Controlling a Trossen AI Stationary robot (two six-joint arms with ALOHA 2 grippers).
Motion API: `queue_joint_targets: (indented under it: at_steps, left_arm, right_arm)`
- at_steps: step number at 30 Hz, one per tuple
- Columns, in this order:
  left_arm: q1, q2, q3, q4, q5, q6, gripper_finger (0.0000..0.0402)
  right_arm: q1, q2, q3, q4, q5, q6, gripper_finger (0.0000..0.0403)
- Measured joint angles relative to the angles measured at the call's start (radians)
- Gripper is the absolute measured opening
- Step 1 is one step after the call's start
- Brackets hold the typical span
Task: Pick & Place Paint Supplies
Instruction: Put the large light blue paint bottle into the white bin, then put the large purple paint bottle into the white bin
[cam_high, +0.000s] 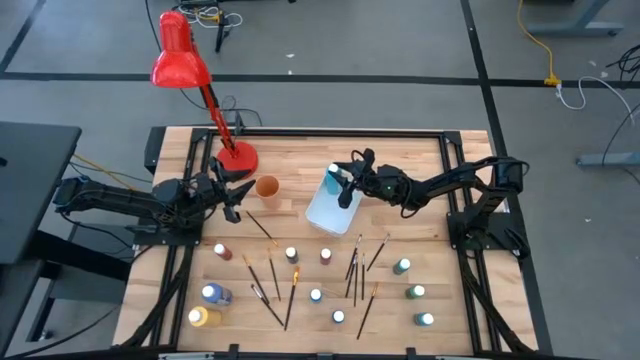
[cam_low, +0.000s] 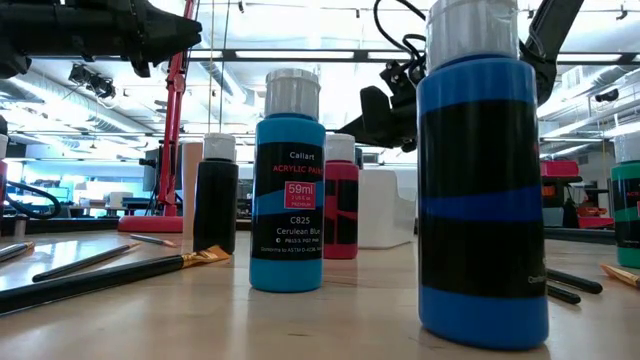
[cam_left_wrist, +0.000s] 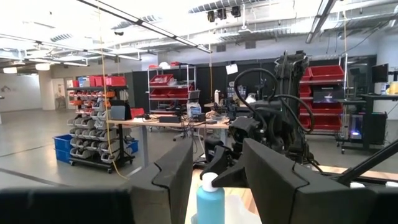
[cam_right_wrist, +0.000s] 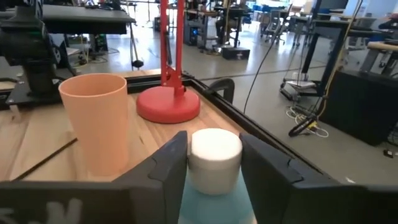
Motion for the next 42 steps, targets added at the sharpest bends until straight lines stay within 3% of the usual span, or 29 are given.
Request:
queue_joint_targets:
  at_steps: [7, 14, 20, 24, 29, 35, 42]
  left_arm:
    - [0.000, 0.000, 0.000, -0.003, 0.000, 0.000, 0.0149]
    - [0.000, 0.000, 0.000, -0.009, 0.000, -0.008, 0.0149]
    - [0.000, 0.000, 0.000, -0.015, 0.006, -0.015, 0.0149]
    - [0.000, 0.000, 0.000, -0.041, 0.095, -0.025, 0.0149]
    - [0.000, -0.001, 0.000, -0.061, 0.368, -0.004, 0.0149]
    - [-0.001, 0.000, 0.000, -0.103, 0.788, -0.033, 0.0149]
    - [0.000, -0.001, 0.000, -0.131, 1.444, -0.219, 0.0149]
  right_arm:
    - [0.000, -0.001, 0.000, 0.043, 0.046, -0.053, 0.0199]
    - [0.000, -0.006, 0.000, 0.167, 0.065, -0.106, 0.0207]
    - [0.000, -0.006, 0.000, 0.227, -0.085, -0.068, 0.0201]
    - [0.000, -0.006, 0.000, 0.220, -0.212, -0.002, 0.0198]
    - [0.000, -0.006, 0.000, 0.220, -0.324, 0.039, 0.0198]
    - [0.003, -0.006, 0.000, 0.198, -0.326, 0.038, 0.0198]
    - [0.003, -0.006, -0.001, 0.169, -0.325, 0.037, 0.0198]
